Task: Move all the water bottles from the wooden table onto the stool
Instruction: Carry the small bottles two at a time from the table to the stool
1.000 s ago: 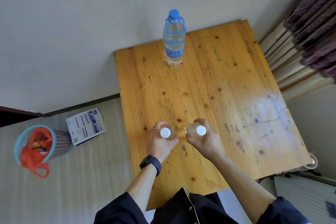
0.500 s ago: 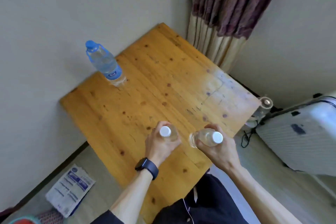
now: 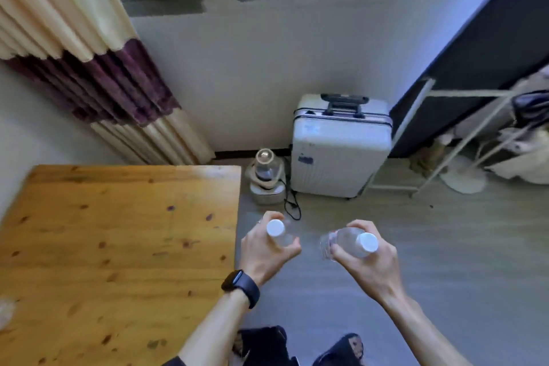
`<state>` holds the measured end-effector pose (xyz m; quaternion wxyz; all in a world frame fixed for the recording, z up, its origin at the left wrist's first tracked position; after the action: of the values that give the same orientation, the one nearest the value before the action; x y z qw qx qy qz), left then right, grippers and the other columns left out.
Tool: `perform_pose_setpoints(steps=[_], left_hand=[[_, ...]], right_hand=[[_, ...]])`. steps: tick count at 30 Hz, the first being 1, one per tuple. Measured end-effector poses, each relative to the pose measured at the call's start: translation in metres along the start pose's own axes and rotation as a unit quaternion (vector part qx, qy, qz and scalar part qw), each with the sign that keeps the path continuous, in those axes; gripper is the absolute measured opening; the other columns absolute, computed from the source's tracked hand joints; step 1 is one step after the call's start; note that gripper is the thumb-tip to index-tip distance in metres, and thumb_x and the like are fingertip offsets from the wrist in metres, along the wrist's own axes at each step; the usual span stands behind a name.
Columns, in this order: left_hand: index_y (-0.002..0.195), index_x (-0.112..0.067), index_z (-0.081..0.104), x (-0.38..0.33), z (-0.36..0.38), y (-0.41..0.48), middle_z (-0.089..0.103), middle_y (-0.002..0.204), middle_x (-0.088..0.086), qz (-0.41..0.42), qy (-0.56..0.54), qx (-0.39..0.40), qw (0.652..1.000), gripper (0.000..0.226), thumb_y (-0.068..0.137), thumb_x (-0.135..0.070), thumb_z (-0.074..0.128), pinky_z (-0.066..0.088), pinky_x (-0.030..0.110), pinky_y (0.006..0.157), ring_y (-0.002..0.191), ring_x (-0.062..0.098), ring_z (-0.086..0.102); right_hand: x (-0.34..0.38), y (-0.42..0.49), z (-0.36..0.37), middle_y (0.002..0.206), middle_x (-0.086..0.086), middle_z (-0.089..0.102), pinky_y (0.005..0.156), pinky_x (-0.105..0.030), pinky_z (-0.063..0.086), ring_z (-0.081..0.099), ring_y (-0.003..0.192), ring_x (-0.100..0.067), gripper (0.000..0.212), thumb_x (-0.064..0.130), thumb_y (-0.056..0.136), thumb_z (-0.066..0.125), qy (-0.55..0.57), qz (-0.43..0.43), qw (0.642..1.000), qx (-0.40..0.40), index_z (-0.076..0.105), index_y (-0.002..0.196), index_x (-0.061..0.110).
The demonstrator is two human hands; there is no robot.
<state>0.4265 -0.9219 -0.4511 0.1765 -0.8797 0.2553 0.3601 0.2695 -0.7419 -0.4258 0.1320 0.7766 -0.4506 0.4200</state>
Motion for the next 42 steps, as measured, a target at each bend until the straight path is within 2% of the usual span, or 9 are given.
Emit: perform_pose_setpoints(steps=[8,10,13,23,26,29,33,38,42], left_hand=[[0.095,-0.042,0.050,-0.215,0.167,0.001,0.064,0.075,-0.021,0.133,0.018,0.157,0.979,0.041,0.063,-0.049,0.075,0.051,0.024,0.071,0.073,0.005,0.061],[0.097,-0.041,0.051,-0.264,0.207,-0.001,0.066,0.079,-0.018,0.175,0.029,0.196,0.964,0.042,0.064,-0.049,0.076,0.053,0.026,0.073,0.075,0.005,0.063],[0.098,-0.040,0.051,-0.335,0.264,-0.006,0.068,0.084,-0.015,0.233,0.044,0.251,0.938,0.044,0.063,-0.053,0.074,0.055,0.030,0.076,0.079,0.009,0.065],[0.090,-0.035,0.048,-0.532,0.444,-0.036,0.067,0.081,-0.009,0.406,0.081,0.409,0.813,0.042,0.060,-0.051,0.075,0.054,0.034,0.076,0.079,0.018,0.063],[0.093,-0.031,0.049,-0.587,0.489,-0.060,0.066,0.083,-0.006,0.450,0.084,0.441,0.772,0.046,0.059,-0.055,0.069,0.053,0.036,0.075,0.082,0.022,0.063],[0.093,-0.024,0.050,-0.636,0.531,-0.092,0.066,0.080,-0.006,0.483,0.089,0.462,0.739,0.049,0.059,-0.056,0.064,0.049,0.033,0.068,0.078,0.024,0.061],[0.092,-0.024,0.051,-0.693,0.588,-0.139,0.066,0.078,-0.007,0.503,0.096,0.489,0.707,0.049,0.057,-0.054,0.068,0.051,0.033,0.069,0.077,0.022,0.062],[0.088,-0.029,0.054,-0.752,0.661,-0.189,0.068,0.076,-0.011,0.503,0.103,0.491,0.704,0.043,0.056,-0.050,0.072,0.056,0.034,0.072,0.077,0.014,0.065],[0.090,-0.029,0.057,-0.805,0.722,-0.228,0.068,0.077,-0.011,0.518,0.124,0.468,0.705,0.046,0.060,-0.062,0.068,0.057,0.036,0.072,0.077,0.013,0.065]], right_hand=[[-0.123,-0.007,-0.207,0.070,0.019,0.064,0.065,-0.028,0.049,0.062,0.072,-0.009,0.041,0.042,0.064,0.083,0.033,0.115,0.979,-0.162,0.055,0.093,0.039],[-0.149,-0.009,-0.252,0.070,0.021,0.064,0.063,-0.021,0.047,0.061,0.070,-0.005,0.040,0.043,0.064,0.083,0.041,0.137,0.969,-0.202,0.055,0.092,0.039],[-0.186,-0.012,-0.314,0.074,0.022,0.066,0.060,-0.009,0.041,0.061,0.071,-0.003,0.040,0.046,0.065,0.081,0.049,0.180,0.949,-0.255,0.054,0.094,0.040],[-0.274,-0.054,-0.469,0.073,0.023,0.066,0.062,-0.006,0.041,0.061,0.069,-0.003,0.041,0.040,0.064,0.086,0.050,0.305,0.829,-0.466,0.056,0.091,0.040],[-0.294,-0.077,-0.510,0.075,0.022,0.068,0.062,-0.008,0.043,0.062,0.071,-0.002,0.041,0.038,0.063,0.087,0.049,0.344,0.786,-0.511,0.057,0.089,0.039],[-0.313,-0.101,-0.554,0.078,0.016,0.070,0.070,-0.027,0.050,0.067,0.081,-0.014,0.041,0.038,0.063,0.086,0.035,0.375,0.748,-0.546,0.058,0.093,0.037],[-0.352,-0.126,-0.616,0.076,0.013,0.073,0.078,-0.034,0.055,0.071,0.084,-0.013,0.052,0.057,0.055,0.073,0.036,0.390,0.713,-0.581,0.054,0.100,0.039],[-0.416,-0.150,-0.691,0.076,0.012,0.074,0.080,-0.037,0.056,0.071,0.085,-0.014,0.056,0.063,0.051,0.065,0.042,0.391,0.695,-0.602,0.054,0.100,0.039],[-0.473,-0.163,-0.758,0.077,0.011,0.073,0.077,-0.035,0.054,0.070,0.087,-0.018,0.051,0.054,0.057,0.077,0.048,0.400,0.697,-0.593,0.056,0.099,0.037]])
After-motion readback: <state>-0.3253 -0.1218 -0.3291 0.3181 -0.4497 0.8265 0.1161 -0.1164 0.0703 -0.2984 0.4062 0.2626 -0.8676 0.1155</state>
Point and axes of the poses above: each hand's wrist, its own y-axis towards the middle knuckle, its own z-axis out of the palm, x = y × z, the point moved 7 cm from there along y, towards the middle knuckle
